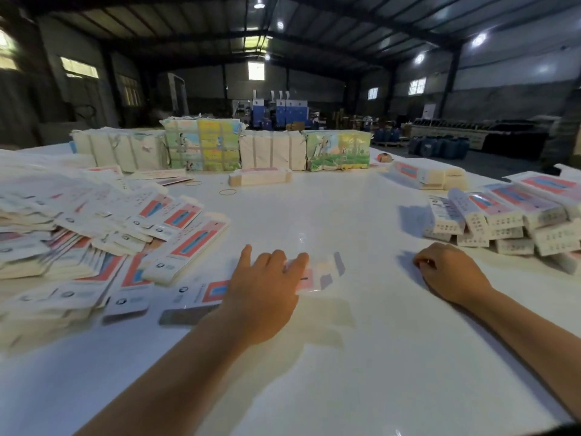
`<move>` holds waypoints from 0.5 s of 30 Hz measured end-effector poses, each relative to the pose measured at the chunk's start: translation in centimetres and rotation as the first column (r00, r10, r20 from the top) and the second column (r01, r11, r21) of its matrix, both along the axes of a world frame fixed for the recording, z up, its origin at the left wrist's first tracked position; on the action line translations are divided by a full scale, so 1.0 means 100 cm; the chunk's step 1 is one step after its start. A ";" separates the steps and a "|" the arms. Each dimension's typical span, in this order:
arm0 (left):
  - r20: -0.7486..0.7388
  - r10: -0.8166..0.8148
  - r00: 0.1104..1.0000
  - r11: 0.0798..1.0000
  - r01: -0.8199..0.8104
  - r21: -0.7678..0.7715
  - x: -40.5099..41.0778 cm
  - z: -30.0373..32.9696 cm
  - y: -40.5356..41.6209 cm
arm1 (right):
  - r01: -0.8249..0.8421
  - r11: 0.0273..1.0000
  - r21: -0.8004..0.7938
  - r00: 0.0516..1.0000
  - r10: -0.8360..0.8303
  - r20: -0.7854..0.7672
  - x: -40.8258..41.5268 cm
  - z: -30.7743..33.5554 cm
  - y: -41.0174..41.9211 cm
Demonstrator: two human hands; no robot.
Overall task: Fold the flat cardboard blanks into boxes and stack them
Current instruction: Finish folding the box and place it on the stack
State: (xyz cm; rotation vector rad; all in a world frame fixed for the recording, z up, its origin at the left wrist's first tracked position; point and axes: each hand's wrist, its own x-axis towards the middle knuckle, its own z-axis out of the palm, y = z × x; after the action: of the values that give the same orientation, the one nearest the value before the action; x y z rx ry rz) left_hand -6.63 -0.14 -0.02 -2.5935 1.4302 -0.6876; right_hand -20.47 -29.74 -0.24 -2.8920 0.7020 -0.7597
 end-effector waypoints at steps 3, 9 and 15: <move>-0.106 -0.042 0.994 0.991 0.028 -0.128 0.002 -0.004 -0.004 | 0.021 1.000 0.022 0.996 -0.019 -0.082 0.000 0.007 0.002; -0.190 0.059 0.980 0.965 -0.104 -0.240 0.007 0.008 -0.011 | -0.110 0.971 0.211 0.992 0.093 0.088 0.020 0.051 0.053; -0.107 0.251 0.962 0.917 -0.272 -0.293 0.014 0.019 -0.001 | -0.336 0.741 0.581 0.929 0.159 0.334 0.054 0.051 0.162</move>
State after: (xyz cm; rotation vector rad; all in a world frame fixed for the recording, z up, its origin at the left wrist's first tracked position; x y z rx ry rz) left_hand -5.18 -0.27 1.84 -2.9941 1.0272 -0.8482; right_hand -15.10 -13.58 4.82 -2.1538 0.4097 -0.6855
